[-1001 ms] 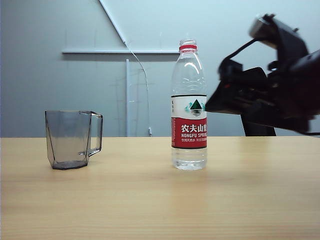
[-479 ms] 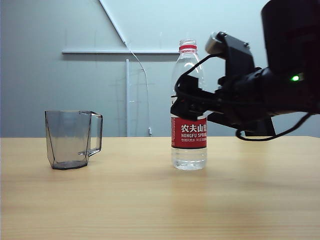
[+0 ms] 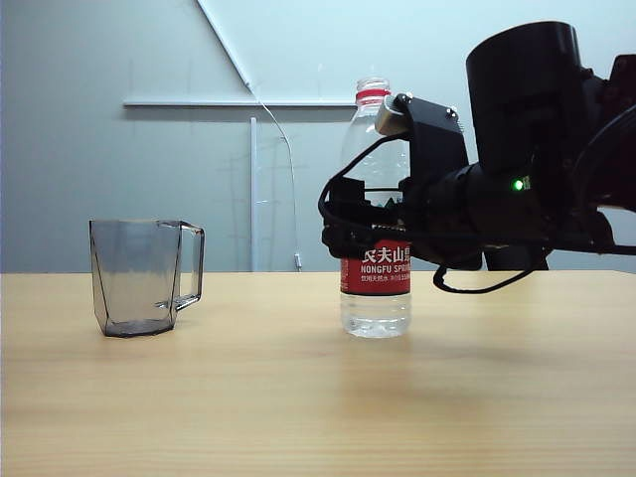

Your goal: Pick up the mineral water bottle on the table and pour water into the mug until it's half full.

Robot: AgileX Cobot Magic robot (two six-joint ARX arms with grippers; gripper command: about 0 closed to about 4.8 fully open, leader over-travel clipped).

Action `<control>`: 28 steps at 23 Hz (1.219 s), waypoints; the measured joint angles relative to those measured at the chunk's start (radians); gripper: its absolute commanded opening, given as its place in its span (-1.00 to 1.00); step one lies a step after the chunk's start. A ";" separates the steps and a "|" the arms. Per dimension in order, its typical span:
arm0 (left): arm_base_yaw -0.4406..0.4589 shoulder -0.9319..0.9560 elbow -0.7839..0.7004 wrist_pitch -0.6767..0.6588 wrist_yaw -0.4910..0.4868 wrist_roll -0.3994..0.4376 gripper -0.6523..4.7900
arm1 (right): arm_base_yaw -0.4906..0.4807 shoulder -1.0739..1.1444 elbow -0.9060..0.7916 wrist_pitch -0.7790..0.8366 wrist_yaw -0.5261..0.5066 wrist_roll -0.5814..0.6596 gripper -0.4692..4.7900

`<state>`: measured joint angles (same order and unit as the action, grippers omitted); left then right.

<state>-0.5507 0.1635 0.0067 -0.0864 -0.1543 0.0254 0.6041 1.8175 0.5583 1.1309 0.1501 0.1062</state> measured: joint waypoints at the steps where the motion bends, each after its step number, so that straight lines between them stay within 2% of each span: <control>1: 0.000 0.000 0.000 0.000 0.000 0.000 -0.77 | 0.000 0.005 0.000 0.000 0.016 0.000 1.00; 7: 0.000 0.000 0.000 0.000 0.000 0.000 -0.77 | -0.002 0.008 0.000 0.000 0.040 0.000 0.99; 12: 0.000 -0.010 0.000 0.000 0.000 0.000 -0.77 | -0.002 0.008 0.004 0.006 0.040 0.000 0.52; 14: 0.000 -0.014 0.000 0.000 0.000 0.000 -0.77 | -0.002 0.008 0.005 0.008 0.038 -0.001 0.51; 17: 0.000 -0.017 0.000 0.000 0.000 0.000 -0.77 | -0.002 0.008 0.005 0.008 0.037 -0.003 0.32; 21: 0.000 -0.034 0.000 0.000 0.000 0.000 -0.77 | -0.002 0.008 0.005 0.008 0.038 -0.003 0.30; 22: 0.000 -0.042 0.000 0.000 0.000 0.000 -0.77 | -0.002 0.008 0.005 0.008 0.038 -0.003 0.17; 28: 0.000 -0.080 0.000 0.000 0.000 0.000 -0.77 | -0.002 0.008 0.004 0.014 0.037 -0.026 0.17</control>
<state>-0.5507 0.0834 0.0067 -0.0860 -0.1543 0.0254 0.6025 1.8259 0.5625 1.1454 0.1871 0.0807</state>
